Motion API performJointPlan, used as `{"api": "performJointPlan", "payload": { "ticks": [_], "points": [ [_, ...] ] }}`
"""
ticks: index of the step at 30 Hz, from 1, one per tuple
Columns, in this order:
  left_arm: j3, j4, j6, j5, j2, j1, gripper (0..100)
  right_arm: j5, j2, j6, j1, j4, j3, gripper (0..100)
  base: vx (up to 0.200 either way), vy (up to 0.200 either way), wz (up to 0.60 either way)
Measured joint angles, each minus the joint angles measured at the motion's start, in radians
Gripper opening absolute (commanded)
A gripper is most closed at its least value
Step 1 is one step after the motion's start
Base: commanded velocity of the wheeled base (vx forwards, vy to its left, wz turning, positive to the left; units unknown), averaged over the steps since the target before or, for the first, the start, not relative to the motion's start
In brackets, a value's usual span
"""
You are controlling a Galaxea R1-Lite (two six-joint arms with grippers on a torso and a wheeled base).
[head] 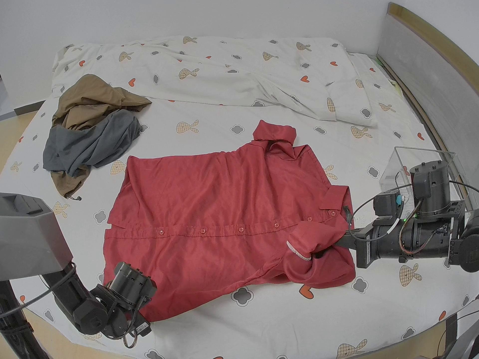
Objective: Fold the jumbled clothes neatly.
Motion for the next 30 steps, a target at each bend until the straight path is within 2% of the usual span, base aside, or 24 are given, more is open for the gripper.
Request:
{"api": "performJointPlan", "payload": {
  "ticks": [12, 30],
  "points": [
    [-0.016, -0.003, 0.048, -0.001, -0.084, 0.085, 100, 0.000, 0.000, -0.001, -0.009, 0.000, 0.014, 0, 0.000, 0.000, 0.00],
    [0.013, -0.014, 0.042, 0.004, -0.114, 0.093, 100, 0.000, 0.000, 0.000, -0.013, 0.000, 0.024, 0, 0.000, 0.000, 0.00]
  ]
}}
